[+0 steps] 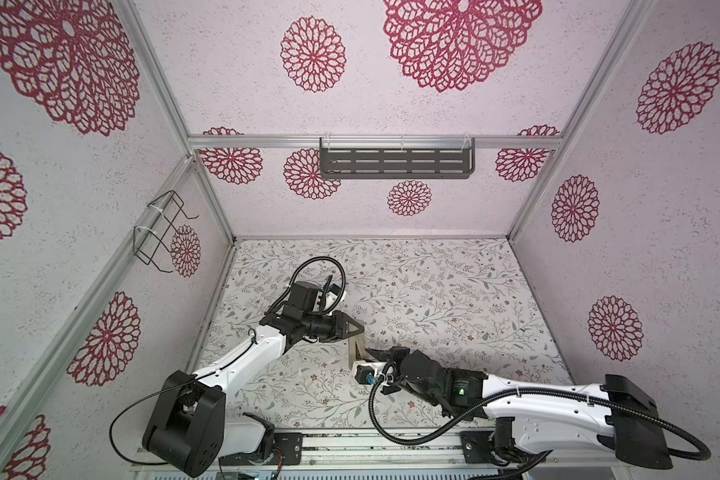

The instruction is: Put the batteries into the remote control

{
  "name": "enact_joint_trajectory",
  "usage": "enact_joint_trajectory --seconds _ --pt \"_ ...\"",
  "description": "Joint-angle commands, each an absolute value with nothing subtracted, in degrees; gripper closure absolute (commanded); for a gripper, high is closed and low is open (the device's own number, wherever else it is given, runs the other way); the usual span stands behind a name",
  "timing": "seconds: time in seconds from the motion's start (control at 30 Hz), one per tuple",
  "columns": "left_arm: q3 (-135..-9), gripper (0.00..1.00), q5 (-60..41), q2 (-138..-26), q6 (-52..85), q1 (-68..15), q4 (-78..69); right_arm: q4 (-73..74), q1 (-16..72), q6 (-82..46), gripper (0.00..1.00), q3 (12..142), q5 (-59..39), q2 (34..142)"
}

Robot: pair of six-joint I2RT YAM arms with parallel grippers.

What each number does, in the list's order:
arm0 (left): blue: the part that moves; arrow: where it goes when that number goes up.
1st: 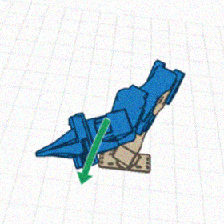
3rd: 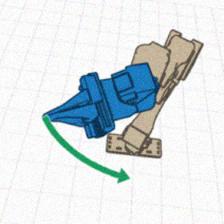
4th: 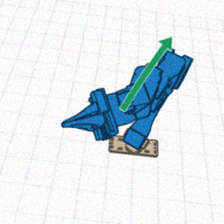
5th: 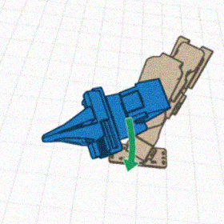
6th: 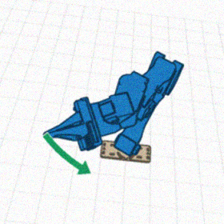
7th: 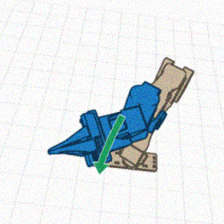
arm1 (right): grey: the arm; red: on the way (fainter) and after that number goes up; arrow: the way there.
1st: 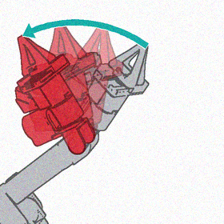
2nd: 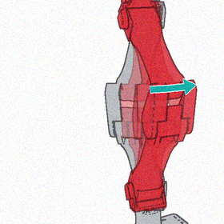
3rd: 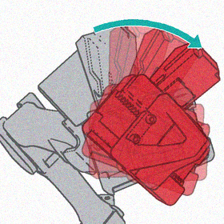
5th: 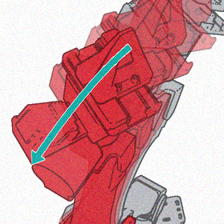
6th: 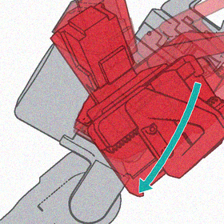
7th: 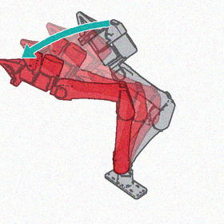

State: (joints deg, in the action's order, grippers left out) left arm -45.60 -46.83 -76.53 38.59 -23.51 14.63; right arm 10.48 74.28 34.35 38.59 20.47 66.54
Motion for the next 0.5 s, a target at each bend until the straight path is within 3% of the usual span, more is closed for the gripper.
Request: enact_joint_trajectory --seconds 0.0,0.47 --pt "-46.14 1.0 -50.37 -76.38 37.0 -23.79 17.38 14.15 73.44 32.93 0.71 38.32 25.36 66.4" --pt "-46.23 1.0 -49.27 -76.29 36.89 -22.57 17.81 13.84 73.48 32.26 0.71 38.0 23.46 67.67"
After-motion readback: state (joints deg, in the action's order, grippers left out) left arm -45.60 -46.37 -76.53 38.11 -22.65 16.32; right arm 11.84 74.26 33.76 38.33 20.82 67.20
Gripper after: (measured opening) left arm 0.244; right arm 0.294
